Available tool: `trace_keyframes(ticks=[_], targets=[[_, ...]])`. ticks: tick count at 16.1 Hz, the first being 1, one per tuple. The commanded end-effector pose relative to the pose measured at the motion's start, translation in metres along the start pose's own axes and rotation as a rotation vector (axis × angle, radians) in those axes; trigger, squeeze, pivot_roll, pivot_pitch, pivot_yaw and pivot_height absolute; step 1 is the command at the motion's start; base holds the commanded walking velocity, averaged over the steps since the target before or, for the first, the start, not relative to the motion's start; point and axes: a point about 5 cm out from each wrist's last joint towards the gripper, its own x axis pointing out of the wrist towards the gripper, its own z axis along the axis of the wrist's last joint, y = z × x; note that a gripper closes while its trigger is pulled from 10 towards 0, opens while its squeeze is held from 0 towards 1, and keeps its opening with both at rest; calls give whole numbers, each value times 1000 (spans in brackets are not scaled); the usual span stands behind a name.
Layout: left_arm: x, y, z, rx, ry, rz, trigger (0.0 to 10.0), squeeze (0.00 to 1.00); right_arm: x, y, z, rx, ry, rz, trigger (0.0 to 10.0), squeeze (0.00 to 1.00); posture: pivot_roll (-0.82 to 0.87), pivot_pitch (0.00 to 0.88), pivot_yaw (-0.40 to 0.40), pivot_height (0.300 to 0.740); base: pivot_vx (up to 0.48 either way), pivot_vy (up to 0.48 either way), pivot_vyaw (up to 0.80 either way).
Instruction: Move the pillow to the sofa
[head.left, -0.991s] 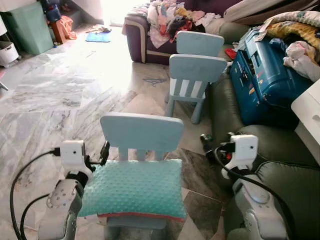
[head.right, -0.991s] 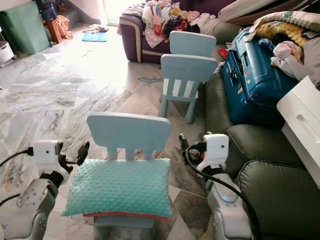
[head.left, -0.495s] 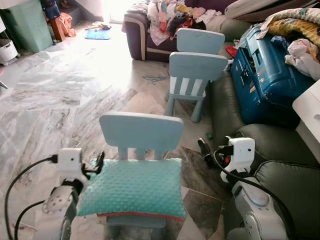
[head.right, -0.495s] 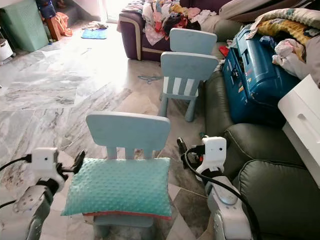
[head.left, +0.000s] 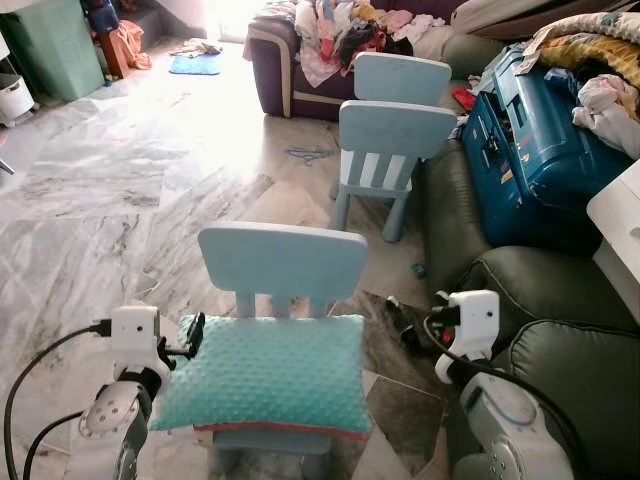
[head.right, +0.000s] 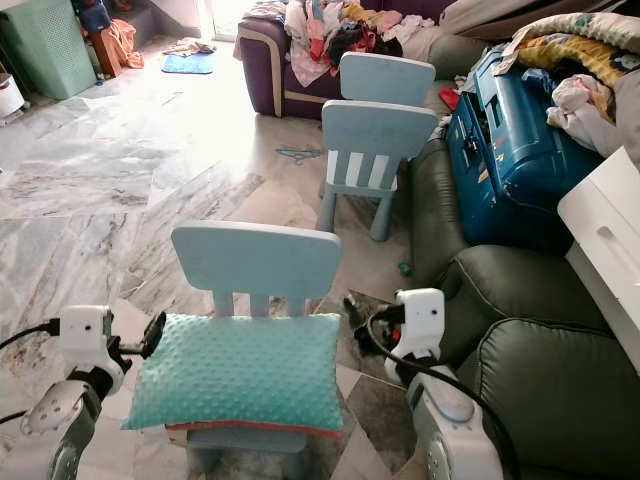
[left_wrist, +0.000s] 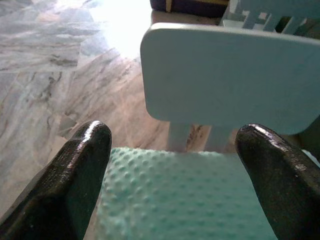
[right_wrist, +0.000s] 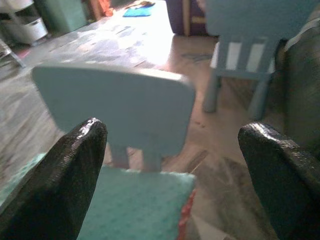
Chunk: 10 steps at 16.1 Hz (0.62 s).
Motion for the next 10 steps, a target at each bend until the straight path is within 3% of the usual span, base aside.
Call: trace_keyframes(ticks=[1, 10], targets=[[-2, 3, -2, 23, 7, 6, 10000, 0, -3, 0, 4, 0, -12, 8, 10000, 0, -46, 101, -65, 740, 0, 0, 0], [-8, -4, -3, -10, 3, -36, 10000, 0, -13, 3, 8, 12, -16, 2, 10000, 0, -59, 156, -66, 740, 0, 0, 0]])
